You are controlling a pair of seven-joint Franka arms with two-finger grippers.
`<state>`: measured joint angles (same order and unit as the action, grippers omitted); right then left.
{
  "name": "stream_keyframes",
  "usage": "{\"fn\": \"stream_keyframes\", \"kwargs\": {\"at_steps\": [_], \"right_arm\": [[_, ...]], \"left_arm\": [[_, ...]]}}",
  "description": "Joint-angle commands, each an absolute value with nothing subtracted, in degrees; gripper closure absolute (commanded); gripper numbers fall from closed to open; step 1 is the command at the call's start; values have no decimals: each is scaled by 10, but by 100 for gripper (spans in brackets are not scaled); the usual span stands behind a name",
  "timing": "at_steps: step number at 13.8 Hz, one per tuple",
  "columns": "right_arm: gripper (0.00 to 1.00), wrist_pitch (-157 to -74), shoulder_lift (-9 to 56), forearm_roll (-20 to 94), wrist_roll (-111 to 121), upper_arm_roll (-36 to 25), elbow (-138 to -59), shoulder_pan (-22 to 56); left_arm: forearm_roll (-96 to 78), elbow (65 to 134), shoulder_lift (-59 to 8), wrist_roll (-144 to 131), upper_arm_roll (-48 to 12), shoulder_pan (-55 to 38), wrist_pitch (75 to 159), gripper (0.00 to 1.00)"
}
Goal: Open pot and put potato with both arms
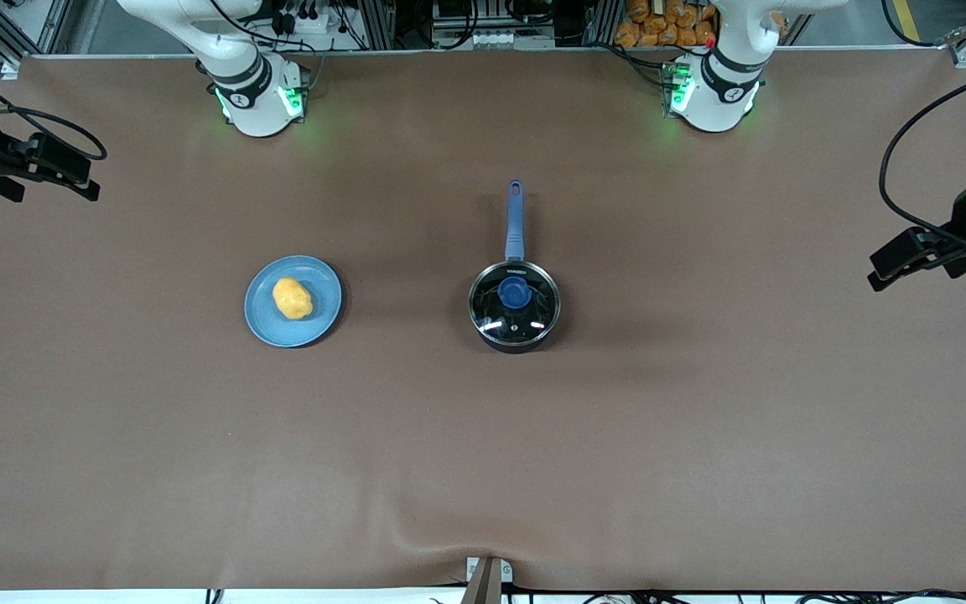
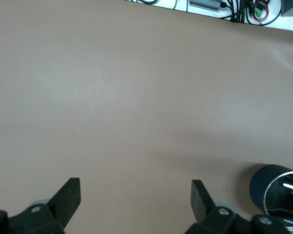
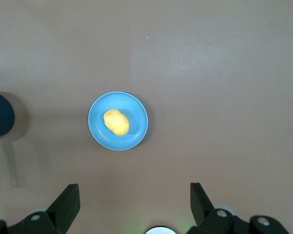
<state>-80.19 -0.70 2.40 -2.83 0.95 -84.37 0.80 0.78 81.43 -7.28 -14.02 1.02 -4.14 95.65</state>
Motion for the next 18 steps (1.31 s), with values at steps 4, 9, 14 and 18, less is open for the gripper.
{"fn": "stream_keyframes", "kwargs": {"at_steps": [4, 9, 14, 18], "right_arm": [[0, -802, -21, 33, -19, 9, -856, 4], [0, -802, -21, 33, -19, 9, -856, 4], [0, -801, -21, 33, -19, 9, -856, 4], [0, -801, -21, 33, -19, 9, -856, 4]], "left_arm": [[-17, 824, -64, -142, 16, -34, 952, 0], [-18, 828, -66, -148, 15, -35, 947, 0], [-37, 826, -62, -148, 15, -28, 940, 0], [-38, 827, -61, -148, 15, -24, 940, 0]]}}
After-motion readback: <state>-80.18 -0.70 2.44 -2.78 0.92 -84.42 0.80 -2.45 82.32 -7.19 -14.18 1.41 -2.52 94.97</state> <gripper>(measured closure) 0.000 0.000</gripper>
